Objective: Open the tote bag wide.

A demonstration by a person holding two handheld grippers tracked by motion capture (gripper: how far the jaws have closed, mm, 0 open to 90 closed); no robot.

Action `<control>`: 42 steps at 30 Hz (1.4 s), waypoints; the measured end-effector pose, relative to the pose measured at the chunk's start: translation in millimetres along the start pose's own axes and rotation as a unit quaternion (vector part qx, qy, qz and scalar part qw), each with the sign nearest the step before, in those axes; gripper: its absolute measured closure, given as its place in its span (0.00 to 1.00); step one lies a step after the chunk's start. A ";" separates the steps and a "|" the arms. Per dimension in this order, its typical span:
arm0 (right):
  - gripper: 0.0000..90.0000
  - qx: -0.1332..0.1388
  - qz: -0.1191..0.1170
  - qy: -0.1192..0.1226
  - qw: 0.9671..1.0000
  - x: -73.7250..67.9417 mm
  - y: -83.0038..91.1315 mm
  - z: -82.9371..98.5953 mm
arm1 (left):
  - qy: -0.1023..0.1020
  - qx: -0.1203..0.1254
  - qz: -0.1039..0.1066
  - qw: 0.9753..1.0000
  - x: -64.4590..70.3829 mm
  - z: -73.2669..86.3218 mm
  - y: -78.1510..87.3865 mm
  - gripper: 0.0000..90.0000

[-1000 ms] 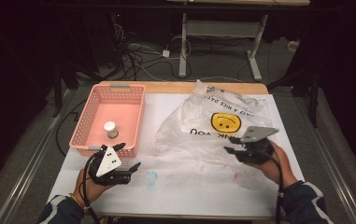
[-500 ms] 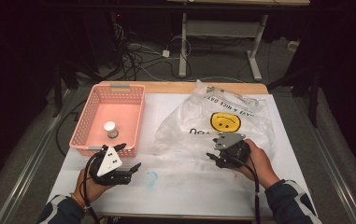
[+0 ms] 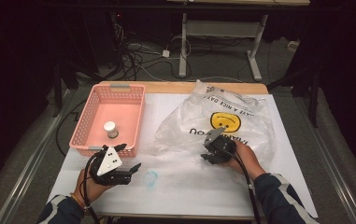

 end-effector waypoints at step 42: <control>1.00 0.255 0.121 -0.052 0.958 39.3 84.4 -103.1 | 0.045 -0.064 -0.057 0.995 -102.1 -20.6 -4.9 0.21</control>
Point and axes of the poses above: each handheld gripper's, and its own axes: y roughly backward along the jaws, z roughly out of its underside, x roughly to its right, the point moved 9 cm from there along -y, roughly forward along the jaws, and after that the axes turned 6 degrees about x, right-handed, at the moved point
